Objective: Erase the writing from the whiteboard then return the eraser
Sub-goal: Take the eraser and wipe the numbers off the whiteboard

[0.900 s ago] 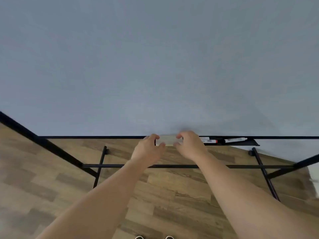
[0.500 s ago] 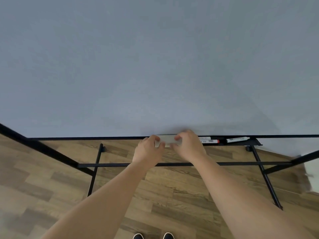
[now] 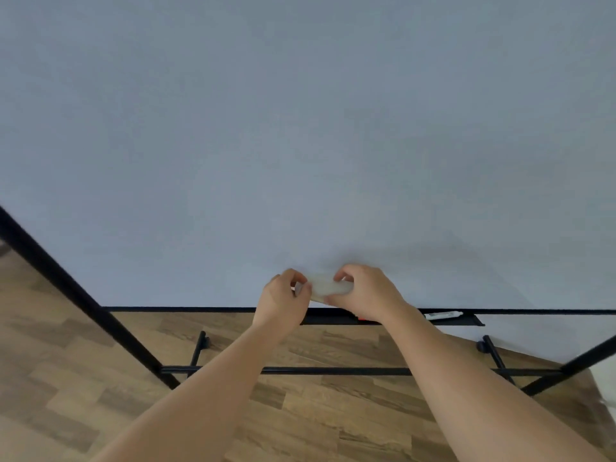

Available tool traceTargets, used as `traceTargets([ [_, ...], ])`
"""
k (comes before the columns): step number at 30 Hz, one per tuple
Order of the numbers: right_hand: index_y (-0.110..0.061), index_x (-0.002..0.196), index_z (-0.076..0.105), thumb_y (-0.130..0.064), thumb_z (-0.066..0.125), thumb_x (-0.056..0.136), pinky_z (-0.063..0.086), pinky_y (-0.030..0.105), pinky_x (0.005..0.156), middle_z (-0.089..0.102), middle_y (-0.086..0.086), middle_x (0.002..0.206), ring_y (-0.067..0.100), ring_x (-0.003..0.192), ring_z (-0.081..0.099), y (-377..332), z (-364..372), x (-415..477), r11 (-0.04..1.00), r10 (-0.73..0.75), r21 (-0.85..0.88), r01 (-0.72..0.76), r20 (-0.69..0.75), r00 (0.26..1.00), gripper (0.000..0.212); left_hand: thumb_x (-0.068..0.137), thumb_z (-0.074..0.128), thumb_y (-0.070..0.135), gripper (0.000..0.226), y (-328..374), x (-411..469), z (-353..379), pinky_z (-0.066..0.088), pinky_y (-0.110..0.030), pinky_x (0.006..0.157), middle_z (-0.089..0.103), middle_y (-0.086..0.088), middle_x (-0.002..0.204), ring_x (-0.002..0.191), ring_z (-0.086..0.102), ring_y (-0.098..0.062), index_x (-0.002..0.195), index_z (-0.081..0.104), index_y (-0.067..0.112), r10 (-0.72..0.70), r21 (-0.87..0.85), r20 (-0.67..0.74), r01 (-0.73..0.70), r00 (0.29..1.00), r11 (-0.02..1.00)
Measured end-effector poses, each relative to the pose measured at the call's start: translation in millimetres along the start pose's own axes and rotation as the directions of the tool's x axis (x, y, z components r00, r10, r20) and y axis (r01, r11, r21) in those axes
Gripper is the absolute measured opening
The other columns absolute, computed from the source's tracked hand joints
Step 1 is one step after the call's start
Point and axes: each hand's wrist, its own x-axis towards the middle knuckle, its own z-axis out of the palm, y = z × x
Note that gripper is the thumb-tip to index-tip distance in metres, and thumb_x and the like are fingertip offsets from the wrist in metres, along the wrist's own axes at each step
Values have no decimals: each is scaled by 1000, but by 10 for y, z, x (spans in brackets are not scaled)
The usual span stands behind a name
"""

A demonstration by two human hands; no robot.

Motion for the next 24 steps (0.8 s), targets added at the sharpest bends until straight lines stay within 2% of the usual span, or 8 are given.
traceTargets([
  [3,-35,102,61,-61,77,66,54,36,83,60,-10,109,12,96,57,-183,-256,-76,998,-56,-11,56,-30,998,47,96,55,35,9,180,-94,-220,53,-28,59,66,8,104,72,66,-11,98,62,29,23,-62,-66,-27,998,998],
  [7,-35,107,62,-54,77,71,52,34,83,62,-13,110,12,98,57,-486,-595,-164,981,-188,-61,183,-94,978,43,96,56,31,7,452,-206,-559,38,-19,50,68,5,101,59,56,-6,92,62,29,67,-136,-153,-89,986,987],
  [11,-37,109,64,-53,75,72,52,33,80,65,-17,104,10,99,57,-795,-866,-233,946,-323,-99,310,-174,930,42,95,57,29,7,706,-292,-894,37,-12,45,69,2,97,64,59,-6,93,63,27,120,-174,-255,-168,959,970],
  [14,-36,111,64,-55,73,74,51,31,80,65,-16,102,9,98,55,-1006,-1032,-266,921,-389,-114,372,-231,892,43,94,59,27,5,908,-330,-1128,39,-12,48,69,6,97,74,64,-4,95,64,27,141,-216,-341,-223,929,951],
  [17,-38,116,62,-57,71,76,50,29,84,64,-18,107,7,102,52,-1258,-1222,-303,887,-462,-144,439,-303,834,45,94,61,25,5,1134,-372,-1418,42,-10,50,69,11,95,77,66,-3,94,65,28,164,-259,-421,-291,892,921],
  [20,-38,119,62,-54,71,78,47,27,86,62,-22,110,4,105,49,-1568,-1463,-354,840,-539,-181,511,-382,751,44,93,61,24,6,1370,-414,-1753,46,-14,53,70,11,91,70,66,-1,93,65,30,202,-273,-516,-383,833,882],
  [24,-37,118,63,-49,71,80,47,27,85,57,-26,109,3,106,46,-2079,-1753,-389,770,-620,-238,592,-499,605,40,94,62,22,7,1644,-466,-2292,45,-10,55,70,16,96,79,66,3,96,66,27,293,-218,-623,-520,725,826],
])
